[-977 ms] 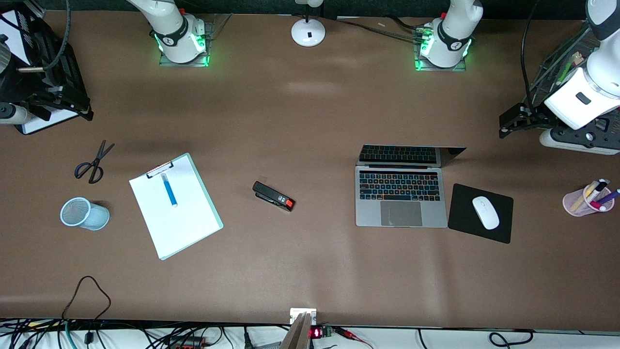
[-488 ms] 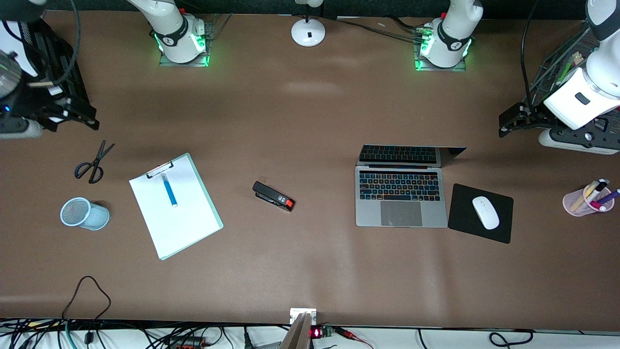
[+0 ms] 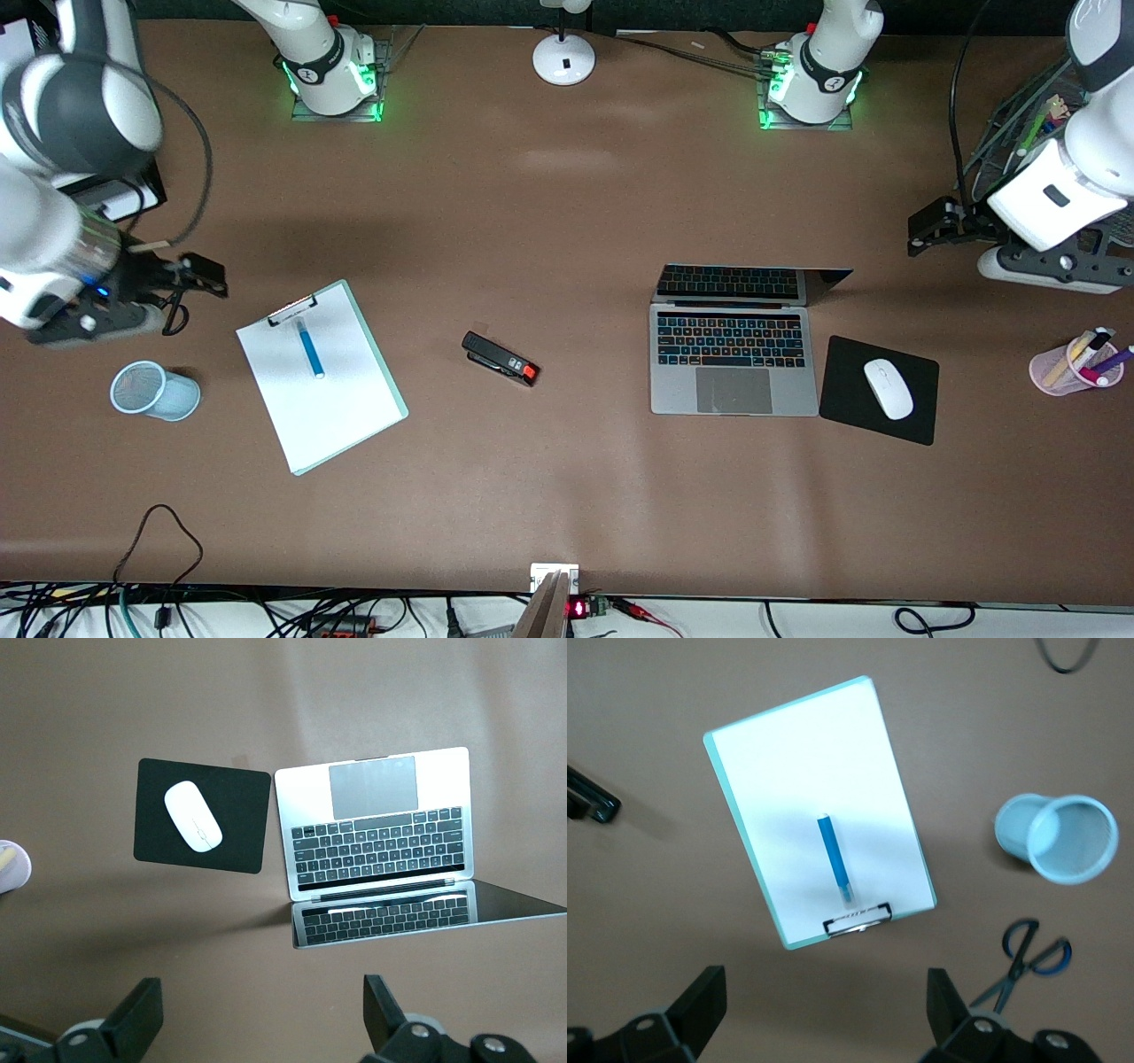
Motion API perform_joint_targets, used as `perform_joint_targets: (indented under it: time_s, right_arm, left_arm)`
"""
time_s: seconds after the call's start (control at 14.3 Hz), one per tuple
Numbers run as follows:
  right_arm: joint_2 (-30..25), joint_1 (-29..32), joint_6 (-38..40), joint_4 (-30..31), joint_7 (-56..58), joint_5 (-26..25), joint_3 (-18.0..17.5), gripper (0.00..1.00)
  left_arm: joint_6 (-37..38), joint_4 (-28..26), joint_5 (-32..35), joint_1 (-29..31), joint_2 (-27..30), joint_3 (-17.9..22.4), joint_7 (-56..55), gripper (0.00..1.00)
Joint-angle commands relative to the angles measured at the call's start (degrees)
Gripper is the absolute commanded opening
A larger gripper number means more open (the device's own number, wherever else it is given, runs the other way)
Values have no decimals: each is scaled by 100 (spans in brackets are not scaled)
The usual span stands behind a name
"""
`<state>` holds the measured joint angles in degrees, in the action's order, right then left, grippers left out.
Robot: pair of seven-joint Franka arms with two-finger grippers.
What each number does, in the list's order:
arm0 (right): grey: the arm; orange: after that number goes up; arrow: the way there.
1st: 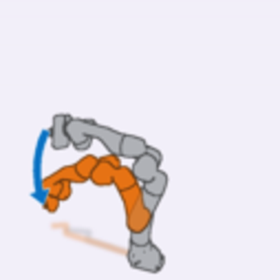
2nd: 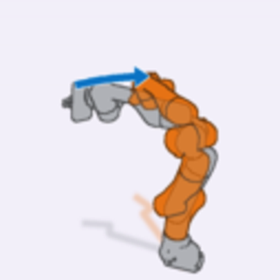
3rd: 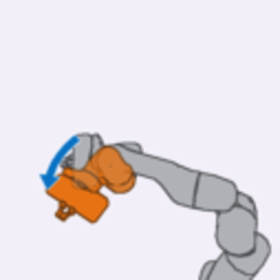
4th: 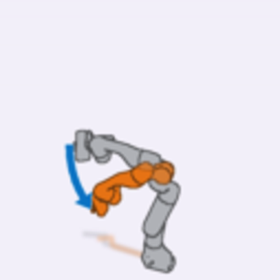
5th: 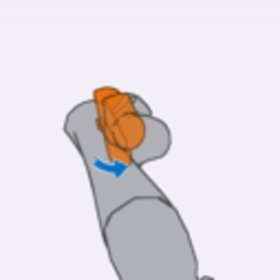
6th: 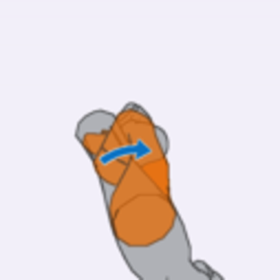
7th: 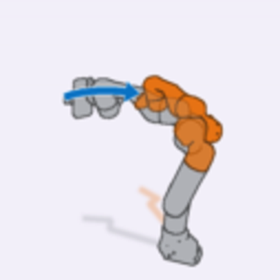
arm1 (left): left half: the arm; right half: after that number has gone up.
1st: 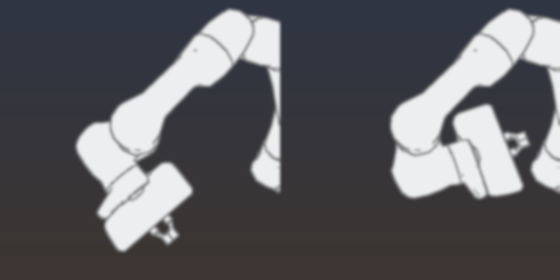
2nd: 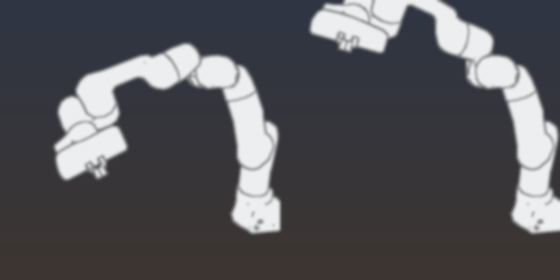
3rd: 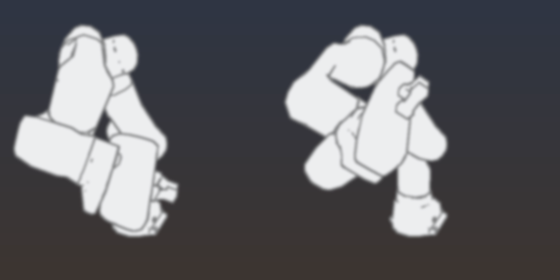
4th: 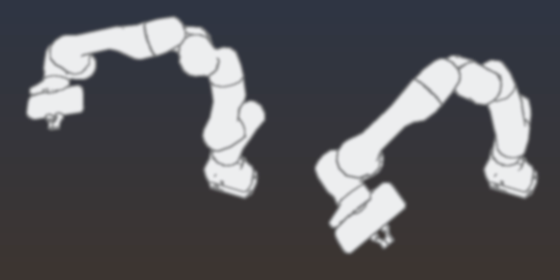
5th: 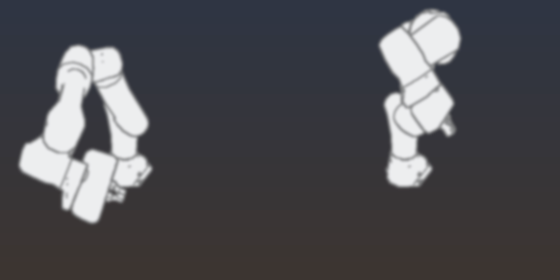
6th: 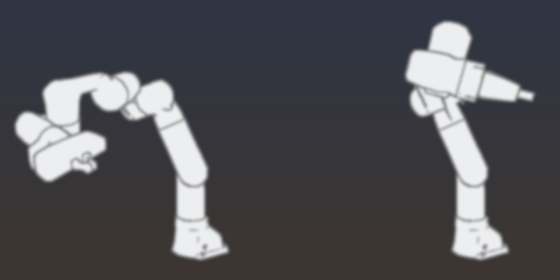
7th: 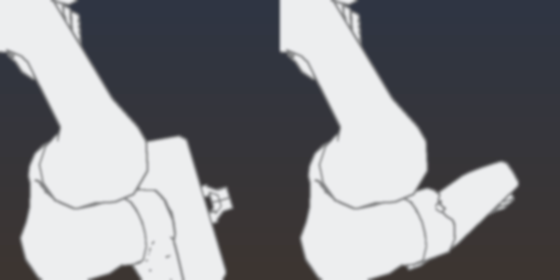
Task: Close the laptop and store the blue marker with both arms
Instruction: 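Grasp the blue marker with the right gripper while the left gripper reaches the laptop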
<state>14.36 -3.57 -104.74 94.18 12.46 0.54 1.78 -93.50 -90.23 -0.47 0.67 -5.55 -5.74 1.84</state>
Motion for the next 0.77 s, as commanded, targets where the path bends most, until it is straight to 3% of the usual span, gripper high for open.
perform_joint_targets:
  time_s: [0.0,0.07,0.21,0.28,0.35,0.49,0.7]
  right_arm:
    - [408,58,-387,4,546,52,-38,100]
    - [531,49,-519,48,669,43,-46,100]
    - [838,40,-958,153,880,52,-64,99]
    - [979,40,-1204,206,1011,52,-73,96]
    - [1128,31,-1398,241,1178,43,-82,91]
    - [1349,-39,-1531,259,1478,43,-108,81]
    - [1621,-101,-1785,259,1977,34,-108,75]
  left_arm:
    - [157,322,11,-5,-306,11,176,100]
    - [165,348,20,-23,-411,11,150,96]
    - [505,549,12,-32,-473,11,150,49]
    - [830,663,12,-32,-543,11,141,30]
    - [938,725,20,-49,-561,3,123,18]
    - [956,735,3,-50,-570,2,106,1]
    - [1174,664,-67,-119,-544,-15,-191,0]
